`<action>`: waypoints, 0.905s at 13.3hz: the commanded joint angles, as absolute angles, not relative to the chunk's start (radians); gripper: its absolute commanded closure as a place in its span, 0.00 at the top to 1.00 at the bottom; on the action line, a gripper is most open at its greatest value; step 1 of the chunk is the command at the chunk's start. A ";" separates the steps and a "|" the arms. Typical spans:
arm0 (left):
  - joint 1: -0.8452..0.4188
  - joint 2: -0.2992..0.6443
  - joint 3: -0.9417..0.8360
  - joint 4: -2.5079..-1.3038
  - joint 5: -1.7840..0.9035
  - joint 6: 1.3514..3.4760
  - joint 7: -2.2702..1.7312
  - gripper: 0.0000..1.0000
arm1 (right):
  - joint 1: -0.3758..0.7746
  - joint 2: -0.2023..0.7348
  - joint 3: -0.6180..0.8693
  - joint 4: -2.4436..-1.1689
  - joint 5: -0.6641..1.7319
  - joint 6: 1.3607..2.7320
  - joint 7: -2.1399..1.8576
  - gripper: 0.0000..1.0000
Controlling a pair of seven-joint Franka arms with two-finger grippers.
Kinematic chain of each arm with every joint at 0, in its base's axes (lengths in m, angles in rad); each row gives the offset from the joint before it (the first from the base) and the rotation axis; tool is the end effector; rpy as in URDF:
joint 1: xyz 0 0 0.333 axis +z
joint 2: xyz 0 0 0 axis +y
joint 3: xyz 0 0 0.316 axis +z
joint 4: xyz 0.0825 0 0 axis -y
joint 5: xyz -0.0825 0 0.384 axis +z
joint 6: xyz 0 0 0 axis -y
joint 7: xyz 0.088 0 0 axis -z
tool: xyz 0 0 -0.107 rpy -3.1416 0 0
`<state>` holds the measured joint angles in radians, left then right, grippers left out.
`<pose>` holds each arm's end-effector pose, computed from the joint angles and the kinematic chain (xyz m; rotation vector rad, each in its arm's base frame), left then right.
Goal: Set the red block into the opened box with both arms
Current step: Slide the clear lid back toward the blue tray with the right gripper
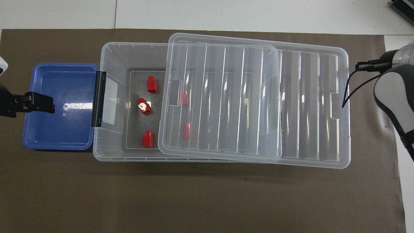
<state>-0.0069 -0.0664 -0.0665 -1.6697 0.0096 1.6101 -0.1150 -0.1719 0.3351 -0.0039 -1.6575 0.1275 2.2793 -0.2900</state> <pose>0.5351 -0.0395 0.6173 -3.1276 -0.0647 -0.0124 0.6708 -0.1158 0.4448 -3.0675 -0.0699 -0.4688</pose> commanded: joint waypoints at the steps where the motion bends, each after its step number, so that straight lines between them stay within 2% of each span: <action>1: -0.025 -0.084 -0.046 -1.684 -0.005 1.623 -0.110 1.00 | -0.178 0.385 0.008 -1.588 0.178 2.279 -0.316 0.00; 8: -0.025 -0.084 -0.046 -1.684 -0.005 1.624 -0.101 1.00 | -0.149 0.397 0.029 -1.575 0.222 2.292 -0.307 0.00; 12: -0.029 -0.084 -0.046 -1.684 -0.005 1.624 -0.106 1.00 | -0.092 0.397 0.029 -1.577 0.268 2.336 -0.305 0.00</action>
